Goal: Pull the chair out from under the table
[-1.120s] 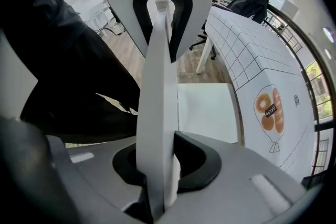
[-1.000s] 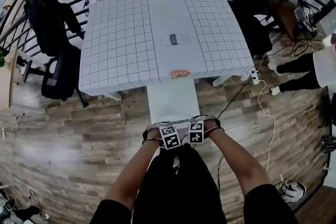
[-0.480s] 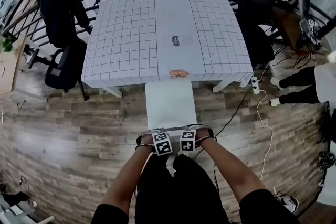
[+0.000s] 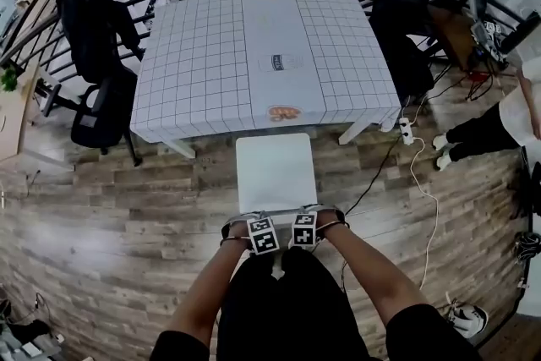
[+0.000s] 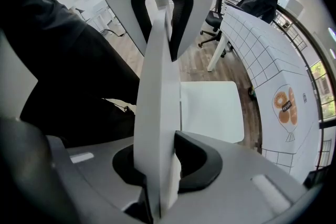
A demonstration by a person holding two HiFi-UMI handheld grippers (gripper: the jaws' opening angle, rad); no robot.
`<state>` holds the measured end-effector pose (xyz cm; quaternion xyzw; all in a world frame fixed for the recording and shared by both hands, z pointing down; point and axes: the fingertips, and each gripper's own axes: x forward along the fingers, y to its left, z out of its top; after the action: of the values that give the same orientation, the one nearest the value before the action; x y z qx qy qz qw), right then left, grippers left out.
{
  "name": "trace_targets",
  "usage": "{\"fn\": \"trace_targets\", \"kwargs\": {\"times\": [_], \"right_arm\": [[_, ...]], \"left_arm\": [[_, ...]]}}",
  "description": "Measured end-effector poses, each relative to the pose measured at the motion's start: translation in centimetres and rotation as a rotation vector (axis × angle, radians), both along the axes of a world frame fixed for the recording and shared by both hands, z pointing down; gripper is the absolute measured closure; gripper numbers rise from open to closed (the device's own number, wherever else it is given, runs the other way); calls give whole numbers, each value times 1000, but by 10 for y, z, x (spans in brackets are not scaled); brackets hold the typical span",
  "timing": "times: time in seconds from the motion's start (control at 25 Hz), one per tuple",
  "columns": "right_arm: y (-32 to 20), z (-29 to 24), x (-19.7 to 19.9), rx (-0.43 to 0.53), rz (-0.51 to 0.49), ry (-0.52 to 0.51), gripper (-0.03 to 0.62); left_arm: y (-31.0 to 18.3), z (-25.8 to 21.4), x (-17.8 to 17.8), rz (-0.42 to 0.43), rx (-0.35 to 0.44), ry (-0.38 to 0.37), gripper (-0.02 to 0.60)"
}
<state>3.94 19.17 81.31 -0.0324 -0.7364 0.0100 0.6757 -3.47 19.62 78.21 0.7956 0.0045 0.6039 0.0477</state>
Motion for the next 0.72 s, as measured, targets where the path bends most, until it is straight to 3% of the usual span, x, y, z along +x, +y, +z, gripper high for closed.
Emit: {"fn": "trace_targets", "kwargs": {"times": [0.2, 0.44, 0.72], "right_arm": [[9, -24, -6, 43, 33, -10, 516], [-1, -41, -6, 82, 58, -61, 448], [1, -94, -17, 104, 156, -225, 469]], "left_arm": [[7, -23, -8, -35, 44, 32, 488], [-3, -32, -15, -142, 42, 119, 458], [1, -90, -17, -356, -2, 350, 454]]}}
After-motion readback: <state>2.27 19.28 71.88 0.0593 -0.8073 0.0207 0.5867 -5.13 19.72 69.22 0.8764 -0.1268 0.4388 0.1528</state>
